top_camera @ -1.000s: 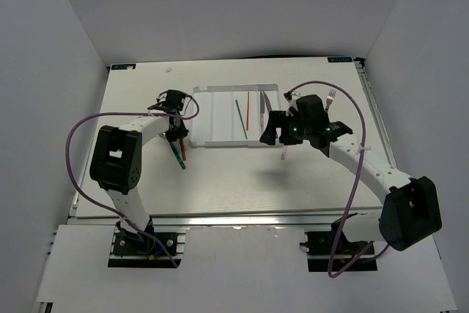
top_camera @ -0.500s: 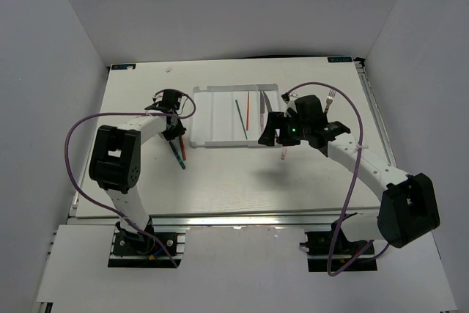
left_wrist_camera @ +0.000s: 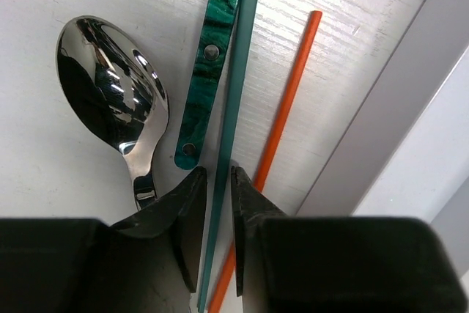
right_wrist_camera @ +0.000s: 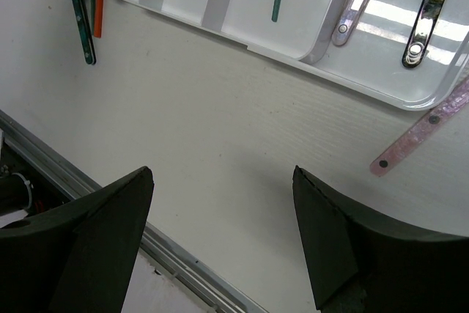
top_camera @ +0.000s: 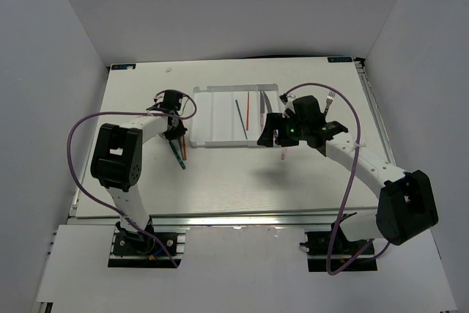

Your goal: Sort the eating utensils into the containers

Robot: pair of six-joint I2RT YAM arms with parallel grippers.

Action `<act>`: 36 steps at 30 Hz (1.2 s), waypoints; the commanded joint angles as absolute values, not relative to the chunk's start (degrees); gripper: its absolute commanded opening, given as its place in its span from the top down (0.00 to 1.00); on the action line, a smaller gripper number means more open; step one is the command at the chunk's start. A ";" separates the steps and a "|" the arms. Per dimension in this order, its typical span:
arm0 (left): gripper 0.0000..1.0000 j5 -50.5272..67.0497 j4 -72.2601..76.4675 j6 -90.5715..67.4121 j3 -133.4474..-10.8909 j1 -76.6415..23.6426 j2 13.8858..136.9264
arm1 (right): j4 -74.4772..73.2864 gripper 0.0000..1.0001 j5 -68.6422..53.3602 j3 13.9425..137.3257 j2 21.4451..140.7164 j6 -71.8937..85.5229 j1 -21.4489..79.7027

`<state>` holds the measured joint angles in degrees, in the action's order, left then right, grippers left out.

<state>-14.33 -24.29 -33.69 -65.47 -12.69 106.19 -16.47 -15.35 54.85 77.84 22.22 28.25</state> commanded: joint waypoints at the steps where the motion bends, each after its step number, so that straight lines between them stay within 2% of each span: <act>1: 0.70 -13.62 -24.87 -34.45 -64.25 -12.57 107.58 | -14.85 0.19 -16.52 54.84 77.87 21.45 28.56; 5: 0.74 -12.57 -25.31 -34.19 -63.72 -12.57 108.10 | -14.85 0.19 -16.87 54.84 77.34 21.45 28.56; 9: 0.88 -10.02 -25.66 -33.58 -63.28 -12.57 109.68 | -14.85 0.19 -17.31 54.76 76.64 21.53 28.56; 10: 0.96 -9.67 -26.19 -33.40 -63.37 -12.57 109.95 | -14.85 0.19 -17.40 54.76 76.47 21.53 28.65; 13: 1.00 -9.93 -26.89 -32.87 -63.37 -12.66 110.13 | -14.68 0.19 -17.84 54.41 76.03 21.71 28.56; 25: 1.00 -15.73 -35.24 -29.62 -71.10 -12.66 102.32 | -14.24 0.19 -17.93 53.61 75.41 21.97 28.56; 36: 1.00 -10.12 -33.94 -29.18 -72.24 -14.23 95.28 | -13.97 0.19 -17.67 53.44 74.80 22.24 28.56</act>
<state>-13.04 -35.11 -29.78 -70.37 -12.88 99.07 -16.01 -17.08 53.65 76.99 22.26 28.27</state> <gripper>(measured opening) 0.008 0.808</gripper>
